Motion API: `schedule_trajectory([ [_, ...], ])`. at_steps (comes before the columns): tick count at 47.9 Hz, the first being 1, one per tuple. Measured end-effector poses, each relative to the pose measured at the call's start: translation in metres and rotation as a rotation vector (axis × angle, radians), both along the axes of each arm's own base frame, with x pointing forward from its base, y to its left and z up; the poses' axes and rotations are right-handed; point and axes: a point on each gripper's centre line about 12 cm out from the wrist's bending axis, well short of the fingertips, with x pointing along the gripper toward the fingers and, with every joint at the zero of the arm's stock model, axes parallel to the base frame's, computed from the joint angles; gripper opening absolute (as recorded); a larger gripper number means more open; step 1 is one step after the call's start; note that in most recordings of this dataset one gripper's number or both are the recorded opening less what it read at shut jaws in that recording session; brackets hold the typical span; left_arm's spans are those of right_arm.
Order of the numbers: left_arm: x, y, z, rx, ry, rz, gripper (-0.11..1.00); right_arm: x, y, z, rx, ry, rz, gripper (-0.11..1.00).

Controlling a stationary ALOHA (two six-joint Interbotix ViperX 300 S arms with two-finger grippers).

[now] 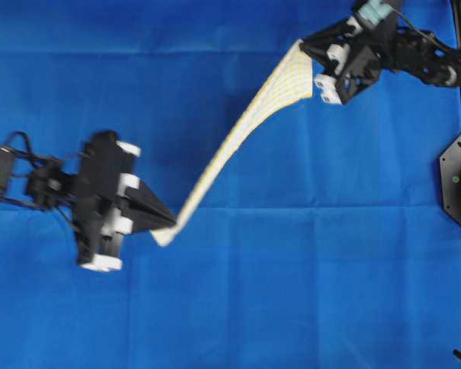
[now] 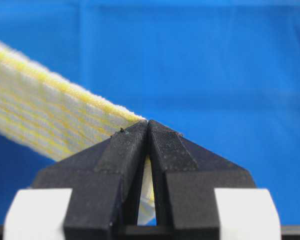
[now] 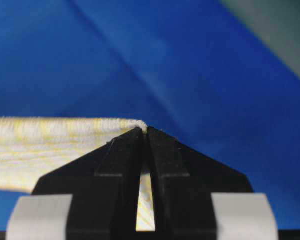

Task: Fold the yellow towel.
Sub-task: 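Lift the strip and swing it to lie vertically, right gripper leading upward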

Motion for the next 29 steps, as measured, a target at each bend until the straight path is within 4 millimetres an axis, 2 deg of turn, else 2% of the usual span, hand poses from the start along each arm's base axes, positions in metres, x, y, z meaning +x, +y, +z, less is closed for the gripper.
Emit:
schedule_trajectory([
  [12, 0.042, -0.015, -0.001, 0.017, -0.01, -0.026, 0.01, 0.029, -0.027, 0.006, -0.052, 0.019, 0.006, 0.03],
  [20, 0.071, -0.02, 0.001, 0.044, -0.036, -0.043, 0.01, 0.044, -0.035, 0.009, -0.063, 0.025, 0.021, 0.03],
  [29, 0.104, -0.026, 0.008, 0.108, -0.089, -0.079, 0.01, 0.051, -0.039, 0.011, -0.07, 0.023, 0.03, 0.03],
])
